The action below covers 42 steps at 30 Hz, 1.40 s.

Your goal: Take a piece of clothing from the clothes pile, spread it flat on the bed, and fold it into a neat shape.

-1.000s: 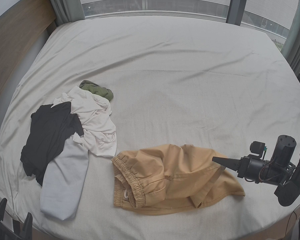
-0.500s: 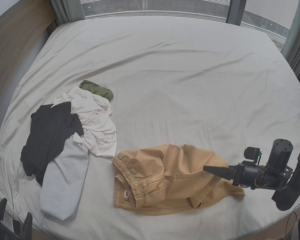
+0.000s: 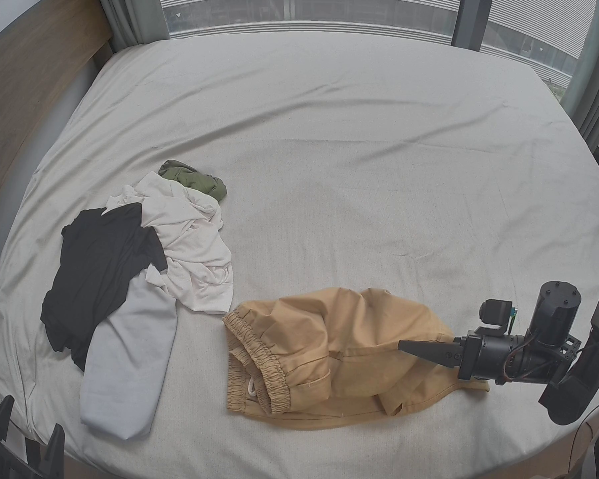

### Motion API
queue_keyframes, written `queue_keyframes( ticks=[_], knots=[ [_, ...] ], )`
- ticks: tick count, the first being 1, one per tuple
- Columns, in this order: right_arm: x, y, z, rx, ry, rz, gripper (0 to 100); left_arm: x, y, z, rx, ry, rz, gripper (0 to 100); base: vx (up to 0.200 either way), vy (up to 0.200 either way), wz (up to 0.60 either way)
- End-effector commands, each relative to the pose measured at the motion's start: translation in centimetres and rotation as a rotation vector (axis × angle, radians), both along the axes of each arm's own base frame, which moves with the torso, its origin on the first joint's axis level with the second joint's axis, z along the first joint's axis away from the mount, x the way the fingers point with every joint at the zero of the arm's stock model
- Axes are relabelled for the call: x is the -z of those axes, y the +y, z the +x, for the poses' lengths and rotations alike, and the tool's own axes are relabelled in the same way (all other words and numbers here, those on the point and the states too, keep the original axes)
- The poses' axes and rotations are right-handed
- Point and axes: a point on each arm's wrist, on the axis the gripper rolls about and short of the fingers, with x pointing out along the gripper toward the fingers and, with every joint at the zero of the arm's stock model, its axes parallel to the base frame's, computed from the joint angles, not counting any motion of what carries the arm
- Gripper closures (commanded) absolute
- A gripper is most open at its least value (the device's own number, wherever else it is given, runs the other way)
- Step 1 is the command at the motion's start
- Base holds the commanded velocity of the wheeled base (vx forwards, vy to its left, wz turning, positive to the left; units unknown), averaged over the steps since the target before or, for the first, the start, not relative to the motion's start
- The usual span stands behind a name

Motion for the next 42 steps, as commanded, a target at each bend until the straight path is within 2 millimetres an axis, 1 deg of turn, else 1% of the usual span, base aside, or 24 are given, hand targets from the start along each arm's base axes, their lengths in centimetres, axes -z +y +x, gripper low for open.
queue_keyframes(
  ticks=[1,10,12,13,14,15,16,17,18,19,20,21,24,26,27,28,29,30,31,32,33,38,40,42],
  knots=[
    [0.1,0.0,0.0,-0.002,0.004,-0.001,100,0.5,0.0,0.0,0.000,0.001,-0.001,0,0.000,0.000,0.00],
    [0.0,-0.2,0.0,0.007,0.002,-0.002,100,0.5,0.0,0.0,0.003,-0.004,0.005,0,0.000,0.000,0.00],
    [0.0,-0.3,0.0,0.009,0.000,-0.001,100,-0.1,0.0,-0.1,0.014,-0.038,-0.005,0,0.000,0.000,0.00],
    [-0.1,-0.3,0.0,0.010,-0.002,0.000,100,-1.0,-0.1,-0.3,0.029,-0.076,-0.026,0,0.000,0.000,0.00],
    [0.0,-0.3,0.0,0.010,0.000,-0.001,100,-6.2,-0.1,-1.3,0.074,-0.236,-0.090,0,0.000,0.000,0.00],
    [-0.1,-0.3,0.0,0.013,-0.002,0.000,100,-11.0,0.0,-1.9,0.112,-0.344,-0.150,0,0.000,0.000,0.00],
    [0.0,-0.3,0.1,0.012,-0.002,0.000,100,-14.0,0.0,-2.3,0.127,-0.396,-0.158,0,0.000,0.000,0.00],
    [-0.1,-0.3,0.1,0.010,-0.003,0.001,100,-15.2,0.0,-2.5,0.131,-0.410,-0.156,0,0.000,0.000,0.00],
    [0.0,-0.2,0.0,0.005,-0.003,-0.001,100,-16.9,0.0,-2.2,0.139,-0.376,-0.148,0,0.000,0.000,0.00],
    [-0.1,-0.1,0.0,0.002,-0.005,0.000,100,-17.2,-0.1,-1.8,0.146,-0.348,-0.146,0,0.000,0.000,0.00],
    [-0.2,-0.1,-0.1,0.001,-0.007,0.001,100,-18.0,-0.3,0.0,0.197,-0.240,-0.148,0,0.000,0.000,0.00],
    [-0.2,-0.1,-0.1,0.001,-0.007,0.001,100,-18.1,-0.3,0.5,0.214,-0.218,-0.150,0,0.000,0.000,0.00],
    [-0.3,-0.2,-0.1,0.005,-0.010,0.002,100,-18.1,-0.7,4.1,0.313,-0.077,-0.191,0,0.000,0.000,0.00],
    [-0.2,-0.3,-0.1,0.010,-0.009,0.001,100,-18.0,-0.9,7.0,0.352,0.016,-0.219,0,0.000,0.000,0.00],
    [-0.2,-0.3,-0.1,0.012,-0.009,0.001,100,-17.9,-1.1,8.1,0.369,0.044,-0.222,0,0.000,0.000,0.00],
    [-0.2,-0.3,0.0,0.012,-0.007,0.001,100,-17.9,-1.5,10.1,0.402,0.080,-0.227,0,0.000,0.000,0.00],
    [-0.2,-0.3,0.0,0.012,-0.007,0.001,100,-17.9,-1.5,10.1,0.402,0.080,-0.227,0,0.000,0.000,0.00],
    [-0.2,-0.3,0.0,0.012,-0.007,0.001,100,-17.7,-2.4,12.6,0.461,0.110,-0.231,0,0.000,0.000,0.00],
    [-0.2,-0.3,0.0,0.012,-0.006,0.000,100,-17.4,-3.1,13.9,0.499,0.124,-0.240,0,0.000,0.000,0.00],
    [-0.1,-0.3,-0.1,0.012,-0.005,-0.001,100,-17.3,-3.5,14.7,0.519,0.129,-0.248,0,0.000,0.000,0.00],
    [-0.2,-0.4,-0.1,0.011,-0.010,-0.002,100,-17.0,-4.1,15.8,0.546,0.140,-0.260,0,0.000,0.000,0.00],
    [-0.7,-0.2,0.1,0.007,-0.035,0.005,100,-16.3,-6.7,18.3,0.653,0.168,-0.303,0,0.000,0.000,0.00],
    [-0.6,-0.1,0.1,0.006,-0.034,0.004,100,-16.0,-7.1,18.5,0.668,0.185,-0.325,0,0.000,0.000,0.00],
    [-0.5,-0.1,0.2,0.007,-0.034,0.004,100,-15.0,-7.7,18.3,0.695,0.240,-0.348,0,0.000,0.000,0.00]
  ],
)
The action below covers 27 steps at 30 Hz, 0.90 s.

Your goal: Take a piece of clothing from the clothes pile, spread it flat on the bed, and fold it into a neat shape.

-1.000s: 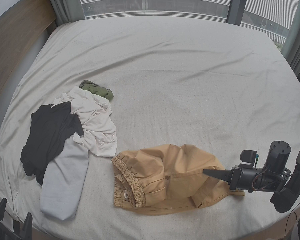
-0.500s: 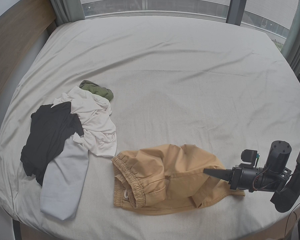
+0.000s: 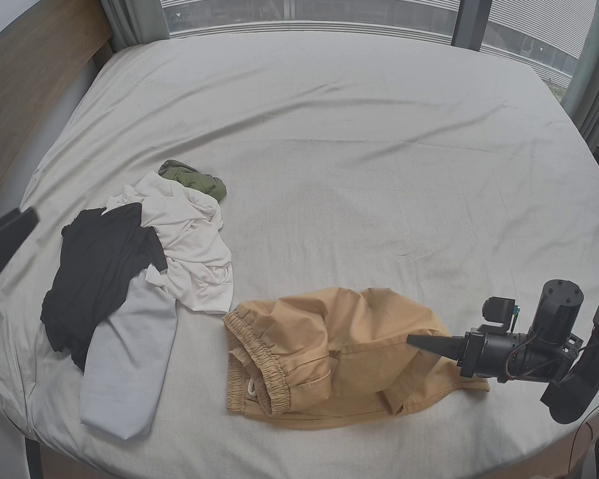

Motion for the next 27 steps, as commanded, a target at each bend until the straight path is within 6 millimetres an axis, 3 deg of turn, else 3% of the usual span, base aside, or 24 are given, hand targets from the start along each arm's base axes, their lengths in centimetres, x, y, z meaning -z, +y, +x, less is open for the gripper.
queue_keyframes(
  ticks=[1,7,9,14,15,16,20,23,27],
  knots=[
    [-0.3,0.1,0.2,0.002,-0.017,0.005,100,4.1,-4.7,5.5,0.212,0.255,-0.007,0,0.000,0.000,0.00],
    [-0.5,-0.4,0.4,0.022,-0.023,0.010,100,7.0,-5.0,6.1,0.228,0.334,0.024,0,0.000,0.000,0.00],
    [-0.4,-0.5,0.5,0.026,-0.016,0.010,100,7.6,-5.4,6.9,0.226,0.347,0.025,0,0.000,0.000,0.00],
    [-0.1,-0.5,0.6,0.027,-0.013,0.005,100,12.0,-6.6,9.4,0.217,0.473,0.073,0,0.000,0.000,0.00],
    [-0.1,-0.5,0.6,0.027,-0.013,0.005,100,12.0,-6.6,9.4,0.217,0.473,0.073,0,0.000,0.000,0.00],
    [-0.2,-0.4,0.7,0.025,-0.014,0.006,100,13.7,-7.2,10.3,0.221,0.479,0.077,0,0.000,0.000,0.00],
    [-0.1,-0.5,0.8,0.030,-0.011,0.006,100,15.8,-7.9,12.0,0.210,0.441,0.055,0,0.000,0.000,0.00],
    [0.0,-0.5,0.8,0.032,-0.007,0.004,100,16.6,-8.0,12.1,0.210,0.435,0.039,0,0.000,0.000,0.00],
    [0.1,-0.5,0.9,0.031,-0.004,0.002,100,18.3,-9.8,10.9,0.274,0.498,0.029,0,0.000,0.000,0.00]
  ],
)
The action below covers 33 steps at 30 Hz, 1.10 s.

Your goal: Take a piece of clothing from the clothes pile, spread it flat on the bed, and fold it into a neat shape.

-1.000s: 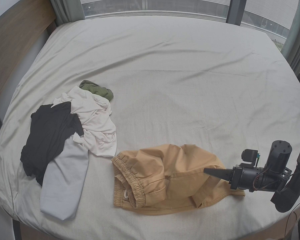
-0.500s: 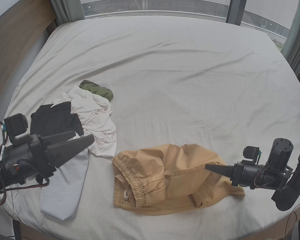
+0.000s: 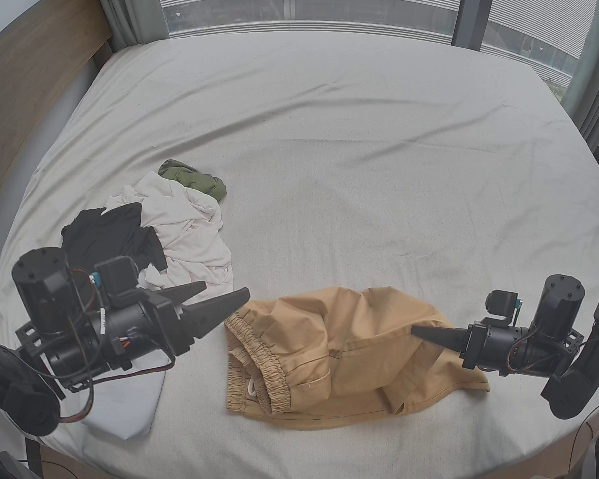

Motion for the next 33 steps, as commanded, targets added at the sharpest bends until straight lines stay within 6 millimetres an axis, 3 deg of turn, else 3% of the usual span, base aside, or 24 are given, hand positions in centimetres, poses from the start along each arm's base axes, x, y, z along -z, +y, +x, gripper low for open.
queue_keyframes(
  ticks=[1,18,33],
  knots=[
    [0.3,0.0,0.2,0.004,0.010,-0.003,100,5.5,-1.9,-0.3,0.040,0.203,0.074,0,0.000,0.000,0.00],
    [0.9,-0.1,0.4,0.006,0.029,-0.013,100,8.1,-2.9,-0.7,0.037,0.346,0.085,0,0.000,0.000,0.00],
    [0.9,0.0,0.3,0.005,0.030,-0.013,100,10.1,-3.8,-0.4,0.045,0.349,0.023,0,0.000,0.000,0.00]
  ],
)
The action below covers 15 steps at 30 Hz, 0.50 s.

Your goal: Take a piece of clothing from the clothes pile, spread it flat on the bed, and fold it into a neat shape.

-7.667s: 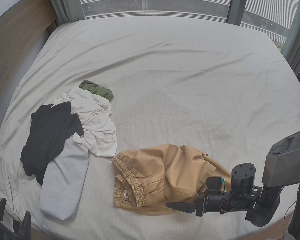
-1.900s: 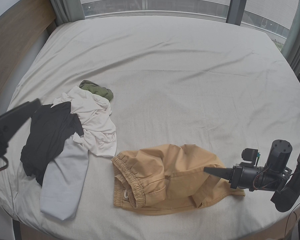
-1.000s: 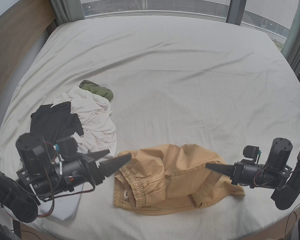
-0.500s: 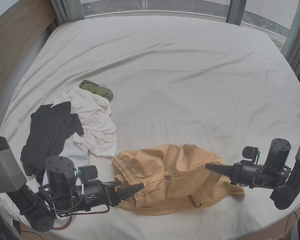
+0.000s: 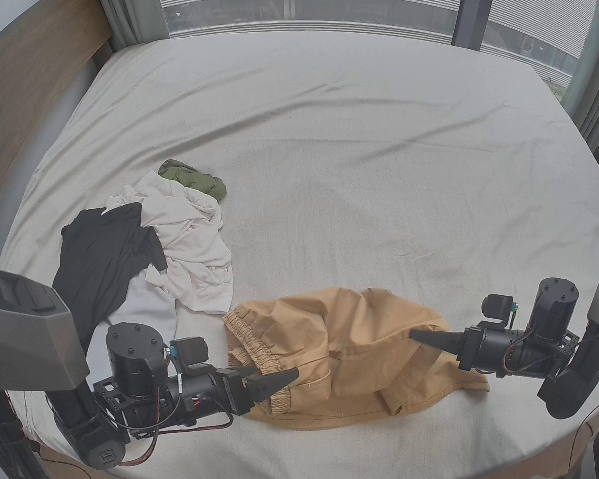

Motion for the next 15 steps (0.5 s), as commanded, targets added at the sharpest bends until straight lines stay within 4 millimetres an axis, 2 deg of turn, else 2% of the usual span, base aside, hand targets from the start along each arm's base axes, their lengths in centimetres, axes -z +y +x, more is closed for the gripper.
queue_keyframes(
  ticks=[1,15],
  knots=[
    [0.03,0.06,-0.03,-0.003,0.001,0.000,100,1.47,-0.23,-0.07,0.007,0.035,0.022,0,0.000,0.000,0.00],
    [0.06,0.06,-0.02,-0.003,0.003,-0.001,100,1.55,-0.95,0.03,0.026,0.028,0.003,0,0.000,0.000,0.00]
  ],
)
